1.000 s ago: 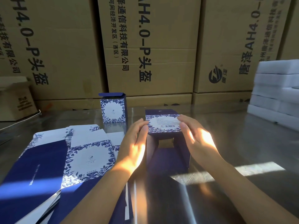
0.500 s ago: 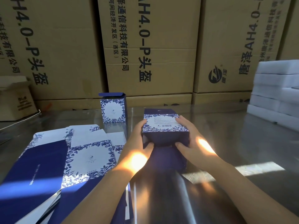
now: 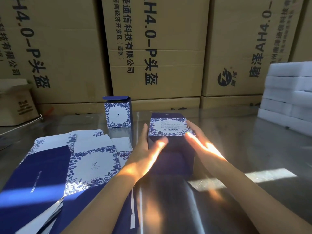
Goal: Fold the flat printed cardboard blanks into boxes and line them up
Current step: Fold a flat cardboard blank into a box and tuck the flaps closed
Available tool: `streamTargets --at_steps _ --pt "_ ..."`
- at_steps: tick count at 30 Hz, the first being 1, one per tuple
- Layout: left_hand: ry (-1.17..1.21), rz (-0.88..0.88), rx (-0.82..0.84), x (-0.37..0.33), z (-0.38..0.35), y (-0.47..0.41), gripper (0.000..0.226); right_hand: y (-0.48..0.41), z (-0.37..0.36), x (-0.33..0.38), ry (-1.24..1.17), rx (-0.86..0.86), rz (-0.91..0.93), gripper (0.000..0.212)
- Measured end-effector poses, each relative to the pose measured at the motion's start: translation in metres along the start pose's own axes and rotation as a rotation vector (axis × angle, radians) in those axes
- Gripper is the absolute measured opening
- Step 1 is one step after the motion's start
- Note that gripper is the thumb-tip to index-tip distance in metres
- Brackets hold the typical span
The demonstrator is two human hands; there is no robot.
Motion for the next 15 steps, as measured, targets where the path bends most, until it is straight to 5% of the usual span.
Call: streamTargets --at_steps 3,6,11,15 --pt "0.289 0.162 -0.046 0.007 -0.001 -0.003 0.119 -0.008 -0.001 -0.010 -0.223 -0.009 -0.143 0.069" --pt "0.391 0.219 -0.004 0.008 -0.005 -0.006 0.100 -0.011 -0.003 -0.017 -0.181 -0.012 -0.253 0.096" --pt "0.558 0.032 -0.103 -0.001 0.007 -0.011 0.060 -0.013 0.000 -0.012 -0.475 0.045 -0.119 0.065" --pt "0.600 -0.088 -0.158 -0.010 0.013 -0.009 0.050 -0.014 0.000 -0.007 -0.408 0.046 -0.028 0.036"
Point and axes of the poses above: each hand's wrist, its own y-axis away from the middle knuckle, its own z-axis out of the back of the hand, x = y × z, the point moved 5 cm from there along -y, towards the middle knuckle, and after that the axes turned 13 degrees about -z, right-handed, at the moved point
